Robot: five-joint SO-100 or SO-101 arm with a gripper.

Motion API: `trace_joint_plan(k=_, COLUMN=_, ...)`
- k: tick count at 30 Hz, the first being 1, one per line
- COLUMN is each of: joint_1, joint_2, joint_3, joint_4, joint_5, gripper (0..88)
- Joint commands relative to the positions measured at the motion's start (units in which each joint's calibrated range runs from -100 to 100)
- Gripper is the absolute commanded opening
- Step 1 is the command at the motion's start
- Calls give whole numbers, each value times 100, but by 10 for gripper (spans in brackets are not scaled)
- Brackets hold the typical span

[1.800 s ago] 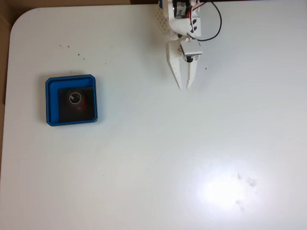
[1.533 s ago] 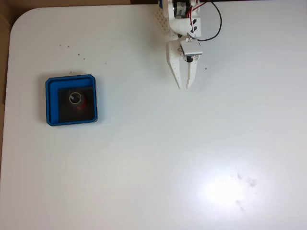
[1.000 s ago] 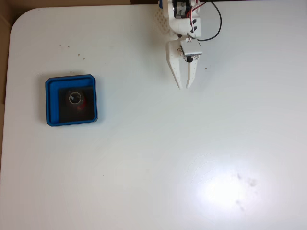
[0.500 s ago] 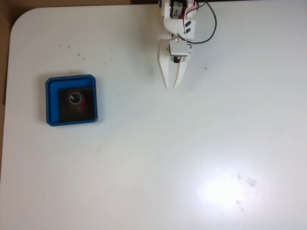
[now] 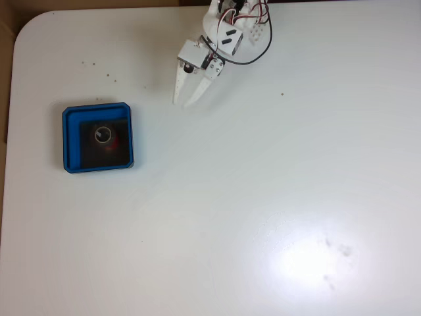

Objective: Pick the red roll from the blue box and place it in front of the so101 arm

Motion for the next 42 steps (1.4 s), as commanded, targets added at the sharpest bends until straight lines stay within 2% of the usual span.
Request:
trace_joint_plan(k=1, joint_1=595, joint_2=-2, joint_3=72, joint_4=-110, joint_5=23, gripper=8)
trace_joint_plan(k=8, joint_1=1464, joint_2=6, joint_3=72, joint_4=-110, joint_5=6, gripper=8)
trace_joint_plan(k=15, joint_1=1504, joint_2=934, joint_3=-252, joint_4=-110, joint_5=32, gripper=8)
trace_joint_plan(k=42, joint_1=1484, joint_2=6887, joint_3=-5804, joint_4=-102, joint_5=41, gripper=8)
